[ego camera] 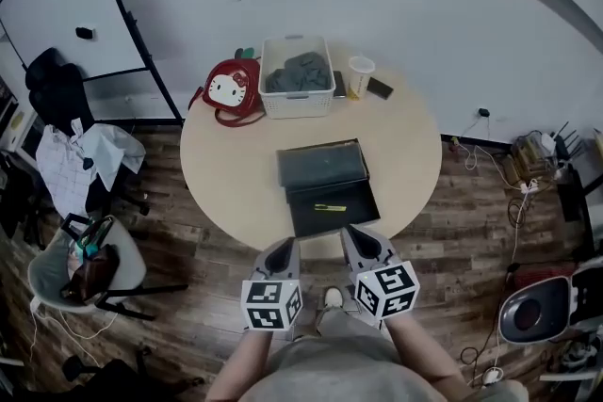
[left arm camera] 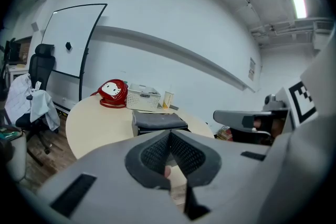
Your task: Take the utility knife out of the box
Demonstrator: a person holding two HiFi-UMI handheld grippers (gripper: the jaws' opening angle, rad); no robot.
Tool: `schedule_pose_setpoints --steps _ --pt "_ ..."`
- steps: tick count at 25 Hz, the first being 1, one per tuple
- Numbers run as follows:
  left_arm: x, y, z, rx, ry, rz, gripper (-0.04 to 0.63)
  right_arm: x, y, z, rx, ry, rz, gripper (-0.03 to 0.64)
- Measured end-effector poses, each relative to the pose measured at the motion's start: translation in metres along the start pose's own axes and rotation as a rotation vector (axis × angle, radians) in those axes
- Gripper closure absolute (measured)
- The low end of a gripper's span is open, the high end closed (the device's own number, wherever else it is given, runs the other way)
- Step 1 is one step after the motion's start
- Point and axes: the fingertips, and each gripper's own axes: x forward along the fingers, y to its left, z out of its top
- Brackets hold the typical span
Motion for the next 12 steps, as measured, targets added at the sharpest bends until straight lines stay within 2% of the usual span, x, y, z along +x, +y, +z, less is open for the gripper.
schedule_pose_setpoints --steps 12 --pt "0.079 0.009 0.022 -0.052 -0.004 0.102 0.594 0.070 -0.057 0.007 -0.092 0.085 0.129 0.618"
